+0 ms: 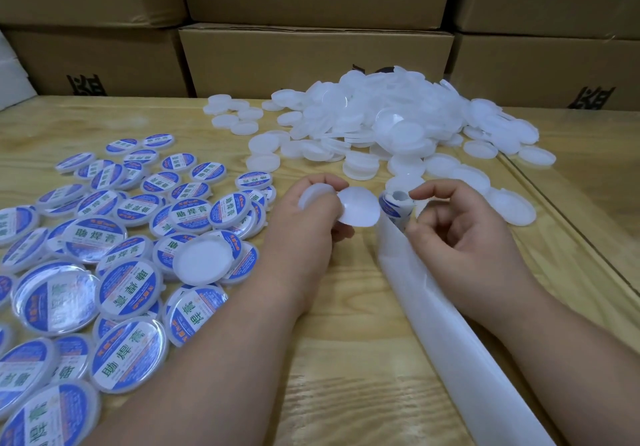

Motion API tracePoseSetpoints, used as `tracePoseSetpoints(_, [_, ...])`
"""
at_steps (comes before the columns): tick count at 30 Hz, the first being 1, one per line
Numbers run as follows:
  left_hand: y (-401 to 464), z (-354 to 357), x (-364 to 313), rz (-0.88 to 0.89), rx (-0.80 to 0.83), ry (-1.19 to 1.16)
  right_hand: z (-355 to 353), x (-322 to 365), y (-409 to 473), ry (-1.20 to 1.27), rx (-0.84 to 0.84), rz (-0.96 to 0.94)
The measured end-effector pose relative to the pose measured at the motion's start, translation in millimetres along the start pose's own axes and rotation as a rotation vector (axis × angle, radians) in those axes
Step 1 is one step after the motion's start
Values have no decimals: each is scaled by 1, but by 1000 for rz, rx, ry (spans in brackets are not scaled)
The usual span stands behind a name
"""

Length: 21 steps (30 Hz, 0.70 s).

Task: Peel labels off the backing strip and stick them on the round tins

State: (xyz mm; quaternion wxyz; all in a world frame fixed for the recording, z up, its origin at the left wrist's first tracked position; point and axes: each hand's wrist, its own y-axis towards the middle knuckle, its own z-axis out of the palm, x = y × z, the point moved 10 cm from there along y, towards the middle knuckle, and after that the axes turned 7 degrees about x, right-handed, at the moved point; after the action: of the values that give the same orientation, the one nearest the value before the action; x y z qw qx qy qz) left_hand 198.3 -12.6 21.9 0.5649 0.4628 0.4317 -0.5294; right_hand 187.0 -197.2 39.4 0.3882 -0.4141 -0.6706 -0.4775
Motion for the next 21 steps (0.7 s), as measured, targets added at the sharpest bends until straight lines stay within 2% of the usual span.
tracePoseSetpoints(3, [-2, 8, -1, 3, 43, 65, -1, 21, -1, -161, -75, -183])
tracePoseSetpoints(6, [-2, 12, -1, 8, 76, 101, 2, 34, -3, -292, -89, -283])
tracePoseSetpoints(16, [-3, 16, -4, 21, 128, 59, 7, 29, -2, -323, -58, -234])
tracePoseSetpoints(21, [-6, 27, -7, 68, 234, -26, 2, 38, -6, -248, -117, -266])
